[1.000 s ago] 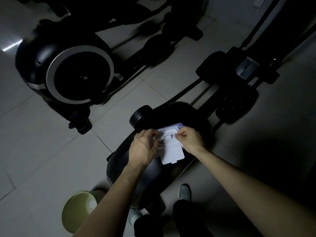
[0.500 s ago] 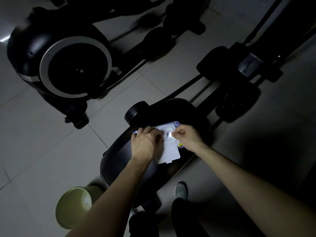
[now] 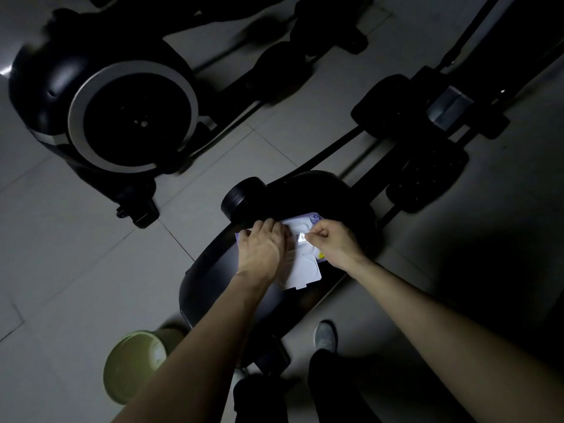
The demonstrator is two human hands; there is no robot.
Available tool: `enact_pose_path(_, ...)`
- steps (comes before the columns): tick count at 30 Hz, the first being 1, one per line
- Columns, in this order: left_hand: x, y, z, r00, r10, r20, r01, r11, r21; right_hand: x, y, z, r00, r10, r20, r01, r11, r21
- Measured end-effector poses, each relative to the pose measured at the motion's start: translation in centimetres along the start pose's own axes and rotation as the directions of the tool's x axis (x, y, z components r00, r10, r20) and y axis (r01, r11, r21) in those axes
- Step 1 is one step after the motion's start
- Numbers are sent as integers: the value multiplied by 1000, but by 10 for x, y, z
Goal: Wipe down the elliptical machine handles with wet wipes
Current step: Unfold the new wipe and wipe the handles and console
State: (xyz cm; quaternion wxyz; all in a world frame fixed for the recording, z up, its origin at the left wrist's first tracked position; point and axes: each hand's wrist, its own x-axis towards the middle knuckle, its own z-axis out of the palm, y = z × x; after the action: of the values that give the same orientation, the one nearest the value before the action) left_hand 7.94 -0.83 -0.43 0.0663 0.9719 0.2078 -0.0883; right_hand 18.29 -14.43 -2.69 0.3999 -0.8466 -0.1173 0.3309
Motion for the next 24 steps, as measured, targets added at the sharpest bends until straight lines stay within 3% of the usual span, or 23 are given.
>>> enact_pose_path(5,-6,-6,0,997,58,-48,-58,998,-15,-2,-2,-2,1000,-2,-3,2,1000,-8)
enact_pose_path(8,-8,-9,-15,998,58,-8,-58,988,-140,-4,-4,-3,1000,4,-8,-4,1000,-13)
enact_pose_path(11,-10,-12,-32,997,69,45,-62,989,-135,-9,-9,-4,1000,7,-8,-7,1000,-26)
enact_pose_path(24,-19,-29,-97,994,31,-109,-63,951,-304,-29,-42,-23,1000,17,-16,-17,999,-43)
